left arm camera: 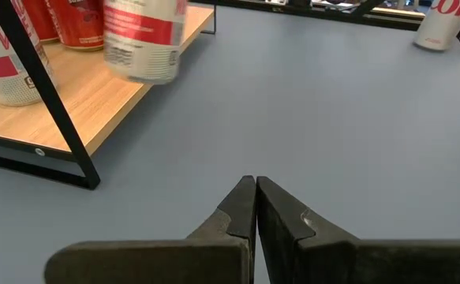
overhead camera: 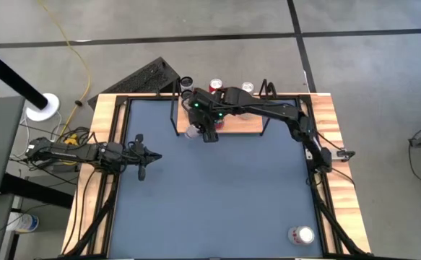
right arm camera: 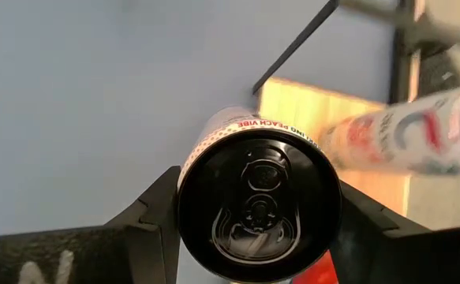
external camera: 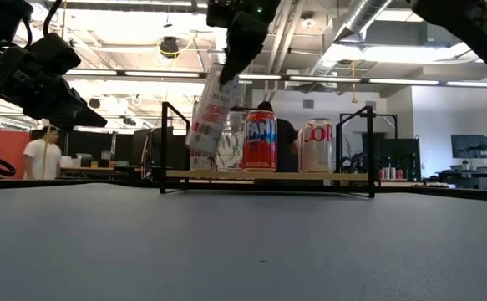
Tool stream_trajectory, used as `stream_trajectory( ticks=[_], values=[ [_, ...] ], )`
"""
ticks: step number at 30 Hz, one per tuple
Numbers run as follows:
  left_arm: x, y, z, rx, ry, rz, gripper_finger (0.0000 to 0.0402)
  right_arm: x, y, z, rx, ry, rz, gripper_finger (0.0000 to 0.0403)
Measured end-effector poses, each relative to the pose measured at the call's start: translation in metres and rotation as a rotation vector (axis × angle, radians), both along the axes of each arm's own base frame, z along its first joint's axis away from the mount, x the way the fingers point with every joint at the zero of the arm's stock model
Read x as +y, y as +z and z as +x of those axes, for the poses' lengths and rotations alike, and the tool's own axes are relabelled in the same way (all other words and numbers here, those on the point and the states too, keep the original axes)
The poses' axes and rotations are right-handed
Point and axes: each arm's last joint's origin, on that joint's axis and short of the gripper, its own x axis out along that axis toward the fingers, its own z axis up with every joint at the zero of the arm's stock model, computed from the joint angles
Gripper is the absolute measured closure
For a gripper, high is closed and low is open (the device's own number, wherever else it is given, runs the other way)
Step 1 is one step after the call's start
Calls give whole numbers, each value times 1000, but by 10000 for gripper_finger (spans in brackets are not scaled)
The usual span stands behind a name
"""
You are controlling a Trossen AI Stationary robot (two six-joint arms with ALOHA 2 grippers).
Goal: Place canned beverage on shelf
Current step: Put the white-pink soda can on the shelf aligned with the other white-pink soda cans
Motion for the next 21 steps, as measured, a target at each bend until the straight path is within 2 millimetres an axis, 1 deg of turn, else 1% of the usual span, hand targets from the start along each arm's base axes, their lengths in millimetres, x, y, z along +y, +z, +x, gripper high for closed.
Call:
stream_trajectory(
  ticks=[7,10,12,14,17,21],
  values=[
    [0,0,0,0,0,0,401,-19,1,1,-50,-50,-3,188],
    [0,0,0,0,0,0,401,-23,-1,-5,-6,-84,24,188],
    [0,0,0,0,0,0,401,-22,-4,-10,48,-69,73,188],
    [0,0,0,0,0,0,401,-15,-8,-15,113,-43,132,188],
    [0,0,0,0,0,0,401,1,-11,-19,189,-14,199,187],
    [0,0,0,0,0,0,401,29,-13,-20,265,48,226,187]
  ],
)
